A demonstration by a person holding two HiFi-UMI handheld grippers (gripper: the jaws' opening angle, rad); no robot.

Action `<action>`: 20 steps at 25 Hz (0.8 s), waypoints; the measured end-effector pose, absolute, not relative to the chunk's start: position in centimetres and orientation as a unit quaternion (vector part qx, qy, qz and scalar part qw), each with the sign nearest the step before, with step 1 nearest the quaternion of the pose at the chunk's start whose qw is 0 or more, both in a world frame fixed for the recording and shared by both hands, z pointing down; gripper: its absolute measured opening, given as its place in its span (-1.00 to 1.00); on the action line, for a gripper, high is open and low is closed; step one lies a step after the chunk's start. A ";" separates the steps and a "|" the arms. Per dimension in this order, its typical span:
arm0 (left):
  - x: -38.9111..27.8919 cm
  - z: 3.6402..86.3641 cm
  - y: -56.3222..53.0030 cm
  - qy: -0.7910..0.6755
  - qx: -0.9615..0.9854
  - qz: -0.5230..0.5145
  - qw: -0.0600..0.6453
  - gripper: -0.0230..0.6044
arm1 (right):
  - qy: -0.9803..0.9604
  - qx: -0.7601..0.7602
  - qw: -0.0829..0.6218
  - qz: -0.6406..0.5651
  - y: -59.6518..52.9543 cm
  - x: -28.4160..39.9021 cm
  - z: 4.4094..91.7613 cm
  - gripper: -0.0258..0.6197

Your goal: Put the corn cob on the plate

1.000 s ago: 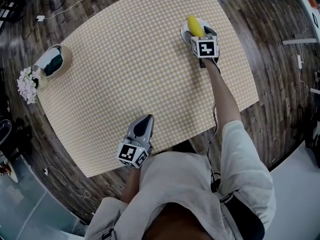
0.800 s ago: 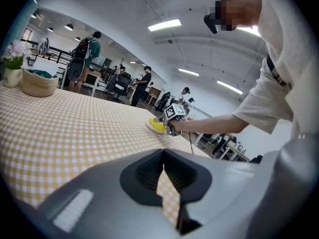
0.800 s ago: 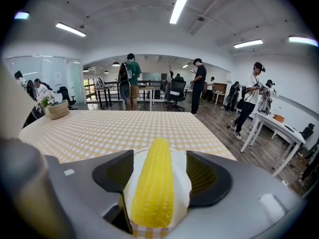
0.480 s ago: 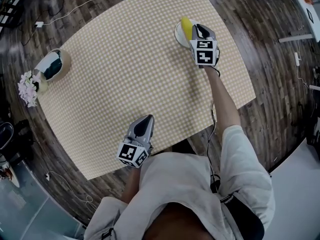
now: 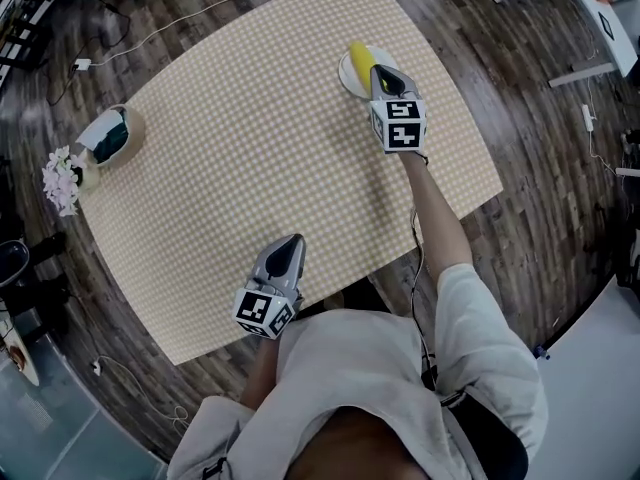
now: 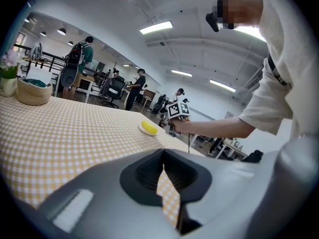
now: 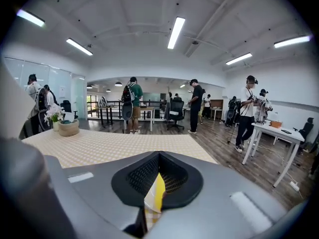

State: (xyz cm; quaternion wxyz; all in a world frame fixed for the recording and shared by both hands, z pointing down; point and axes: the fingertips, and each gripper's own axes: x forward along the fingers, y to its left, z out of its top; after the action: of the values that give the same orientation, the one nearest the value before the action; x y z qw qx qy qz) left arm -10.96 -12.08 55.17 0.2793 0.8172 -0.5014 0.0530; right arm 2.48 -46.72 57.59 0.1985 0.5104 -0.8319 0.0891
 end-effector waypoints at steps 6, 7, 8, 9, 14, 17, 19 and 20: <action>-8.6 52.8 -11.6 -0.482 0.839 0.044 0.250 -0.90 | -0.843 0.514 0.141 0.067 -41.8 4.0 51.1 -0.93; -8.0 52.3 -11.4 -0.478 0.843 0.042 0.246 -0.90 | -0.843 0.515 0.137 0.066 -40.9 4.5 50.5 -0.93; -7.3 51.9 -11.1 -0.474 0.846 0.041 0.241 -0.90 | -0.844 0.515 0.135 0.065 -39.8 5.0 50.1 -0.93; -6.7 51.5 -10.8 -0.470 0.849 0.040 0.237 -0.90 | -0.845 0.514 0.134 0.065 -38.8 5.4 49.7 -0.93; -4.9 48.9 -9.4 -0.456 0.865 0.036 0.206 -0.90 | -0.854 0.501 0.115 0.077 -32.8 6.4 47.5 -0.93; -4.8 47.1 -9.3 -0.449 0.874 0.035 0.180 -0.90 | -0.861 0.492 0.105 0.074 -29.5 6.1 45.9 -0.93; -4.7 46.0 -9.1 -0.448 0.878 0.033 0.165 -0.90 | -0.864 0.488 0.101 0.072 -26.9 5.9 45.3 -0.92; -4.5 45.5 -9.1 -0.447 0.880 0.030 0.159 -0.90 | -0.864 0.488 0.099 0.072 -25.5 6.0 45.0 -0.93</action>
State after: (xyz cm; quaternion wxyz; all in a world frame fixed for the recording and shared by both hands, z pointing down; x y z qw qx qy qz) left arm -4.50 -9.06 45.45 0.1586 0.8797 -0.4472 0.0305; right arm 5.99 -25.50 45.02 0.0988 0.4877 -0.8644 0.0717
